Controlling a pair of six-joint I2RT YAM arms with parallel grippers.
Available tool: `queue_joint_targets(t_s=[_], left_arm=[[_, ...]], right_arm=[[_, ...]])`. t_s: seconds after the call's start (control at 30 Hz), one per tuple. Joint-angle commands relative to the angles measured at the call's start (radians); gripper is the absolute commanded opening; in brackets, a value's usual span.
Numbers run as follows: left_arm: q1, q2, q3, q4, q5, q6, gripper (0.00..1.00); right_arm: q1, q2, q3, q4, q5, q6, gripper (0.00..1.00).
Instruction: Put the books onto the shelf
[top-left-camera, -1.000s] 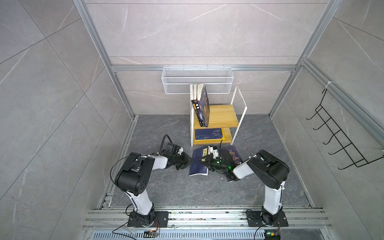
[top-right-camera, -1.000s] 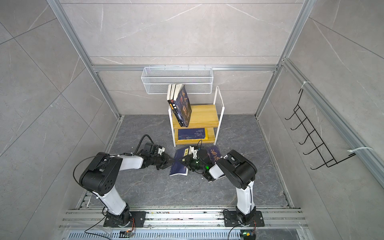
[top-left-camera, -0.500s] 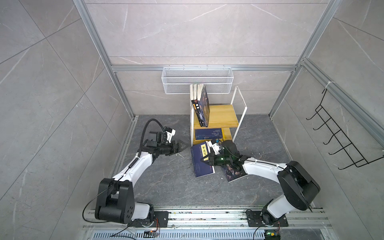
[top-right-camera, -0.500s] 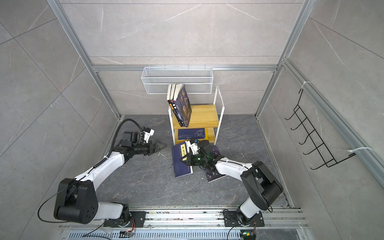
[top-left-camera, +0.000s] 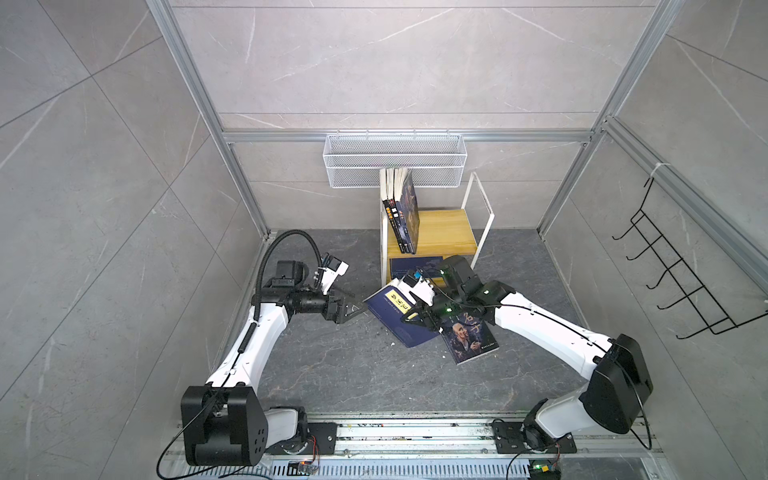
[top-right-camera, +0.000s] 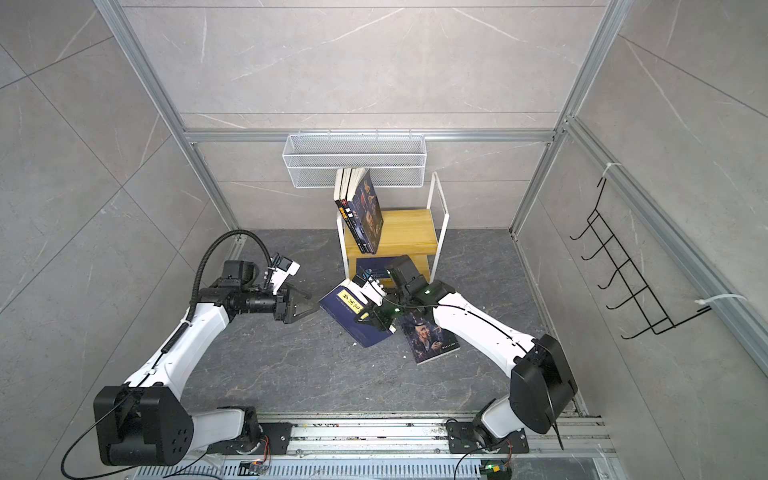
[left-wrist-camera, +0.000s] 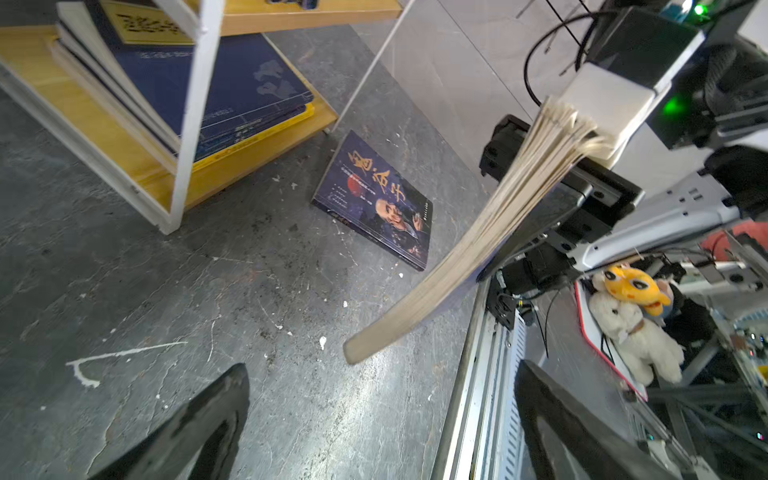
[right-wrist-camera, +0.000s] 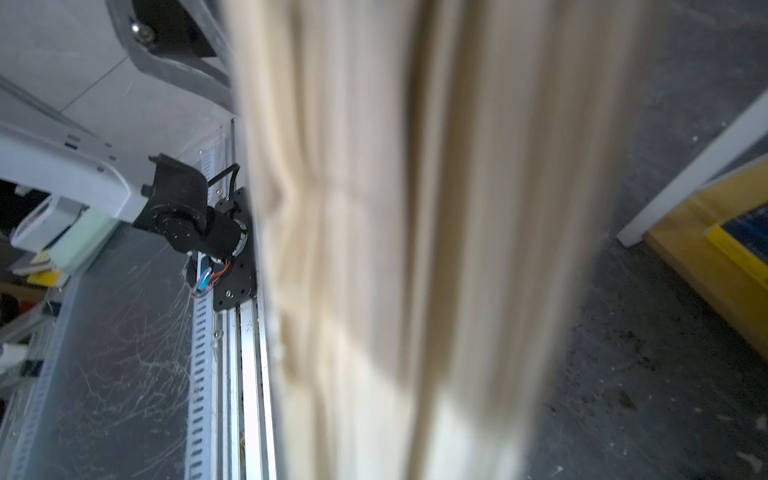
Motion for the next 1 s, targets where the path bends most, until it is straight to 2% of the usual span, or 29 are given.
queue_joint_targets(t_s=[0.0, 0.2, 0.3, 0.4, 0.5, 0.53, 0.67, 0.77, 0.87, 0.9, 0.97], left_arm=[[0.003, -0.023, 0.036, -0.112, 0.144, 0.184, 1.00], [-0.014, 0.003, 0.061, -0.233, 0.241, 0.355, 0.99], [-0.038, 0.017, 0.077, -0.309, 0.275, 0.429, 0.98], [-0.062, 0.017, 0.072, -0.339, 0.268, 0.468, 0.94], [-0.088, 0.016, 0.047, -0.340, 0.231, 0.490, 0.86], [-0.092, 0.016, 0.046, -0.341, 0.222, 0.489, 0.83], [-0.096, 0.001, 0.031, -0.320, 0.213, 0.470, 0.58], [-0.095, -0.004, 0.003, -0.241, 0.225, 0.375, 0.39], [-0.096, -0.003, -0.001, -0.226, 0.225, 0.355, 0.15], [-0.096, -0.004, -0.002, -0.219, 0.226, 0.355, 0.04], [-0.095, -0.007, -0.011, -0.197, 0.228, 0.345, 0.00]], right_arm=[[0.026, 0.024, 0.054, -0.109, -0.032, -0.192, 0.00], [0.085, 0.070, 0.122, -0.202, -0.035, -0.281, 0.00], [0.101, 0.106, 0.173, -0.240, -0.019, -0.284, 0.00], [0.104, 0.137, 0.220, -0.276, -0.018, -0.295, 0.00], [0.105, 0.153, 0.241, -0.273, -0.024, -0.310, 0.00], [0.105, 0.160, 0.252, -0.278, -0.022, -0.307, 0.00], [0.118, 0.171, 0.289, -0.300, -0.024, -0.318, 0.00], [0.120, 0.172, 0.292, -0.289, -0.007, -0.320, 0.00], [0.121, 0.172, 0.301, -0.294, -0.006, -0.304, 0.00], [0.123, 0.166, 0.296, -0.294, -0.011, -0.309, 0.00], [0.122, 0.154, 0.279, -0.280, -0.002, -0.316, 0.00]])
